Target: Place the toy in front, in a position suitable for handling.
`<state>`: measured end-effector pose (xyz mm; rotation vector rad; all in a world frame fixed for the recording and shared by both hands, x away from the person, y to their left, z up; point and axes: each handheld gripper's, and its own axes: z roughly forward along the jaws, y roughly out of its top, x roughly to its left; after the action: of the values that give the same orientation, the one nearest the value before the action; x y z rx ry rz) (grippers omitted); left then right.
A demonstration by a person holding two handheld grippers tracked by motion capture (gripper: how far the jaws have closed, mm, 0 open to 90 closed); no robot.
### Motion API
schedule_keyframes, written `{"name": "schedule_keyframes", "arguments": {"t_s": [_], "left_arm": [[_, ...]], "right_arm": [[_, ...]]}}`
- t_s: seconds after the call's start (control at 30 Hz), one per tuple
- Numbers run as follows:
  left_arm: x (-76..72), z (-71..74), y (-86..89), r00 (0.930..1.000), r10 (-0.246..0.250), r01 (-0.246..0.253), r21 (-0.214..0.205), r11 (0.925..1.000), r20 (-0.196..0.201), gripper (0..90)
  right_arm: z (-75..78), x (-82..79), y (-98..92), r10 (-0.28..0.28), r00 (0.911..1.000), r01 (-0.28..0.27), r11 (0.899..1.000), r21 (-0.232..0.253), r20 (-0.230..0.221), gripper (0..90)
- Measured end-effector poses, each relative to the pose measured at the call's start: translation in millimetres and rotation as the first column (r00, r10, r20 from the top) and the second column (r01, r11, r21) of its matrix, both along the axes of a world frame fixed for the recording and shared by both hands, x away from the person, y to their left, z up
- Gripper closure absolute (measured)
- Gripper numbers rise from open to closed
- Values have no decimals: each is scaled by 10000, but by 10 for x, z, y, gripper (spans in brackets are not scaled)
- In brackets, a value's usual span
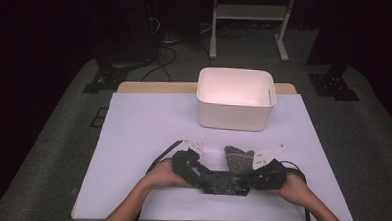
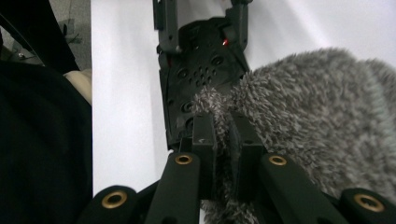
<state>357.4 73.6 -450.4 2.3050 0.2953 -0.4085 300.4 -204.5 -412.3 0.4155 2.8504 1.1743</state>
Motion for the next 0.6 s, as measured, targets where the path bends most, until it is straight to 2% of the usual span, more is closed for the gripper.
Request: {"name": "schedule_keyframes", "arguments": {"t_s": [0.03, 0.17, 0.27, 0.33, 0.37, 0.5, 0.57, 0.6], "left_arm": [[-8, 5, 0, 10000, -3, 3, 6, 10000, 71, 346], [-81, 45, -11, 9971, -40, 39, 15, 10000, 758, 346], [-171, 89, -21, 9886, -55, 39, 109, 9999, 1507, 347], [-232, 118, -28, 9792, -138, 106, 167, 9998, 2025, 348], [-263, 136, -28, 9716, -242, 182, 279, 9994, 2354, 348], [-341, 162, -32, 9536, -319, 222, 358, 9991, 2994, 348], [-383, 173, -28, 9396, -415, 287, 427, 9987, 3398, 348], [-395, 176, -28, 9374, -423, 286, 445, 9986, 3456, 349]], "right_arm": [[24, 17, 5, -4, 10000, 4, 10000, 71, -13, 818], [128, 119, 29, -167, 9998, 172, 9992, 361, -124, 818], [212, 224, 99, -104, 9999, 107, 9992, 381, -81, 817], [247, 268, 168, -9, 10000, 10, 9997, 253, -49, 817], [252, 283, 187, 50, 10000, -50, 9998, 195, -12, 817], [223, 330, 274, 119, 9996, -119, 9999, 20, -249, 816], [184, 339, 306, 201, 9990, -210, 9995, -219, -411, 817], [166, 340, 311, 241, 9985, -253, 9994, -250, -494, 818]]}}
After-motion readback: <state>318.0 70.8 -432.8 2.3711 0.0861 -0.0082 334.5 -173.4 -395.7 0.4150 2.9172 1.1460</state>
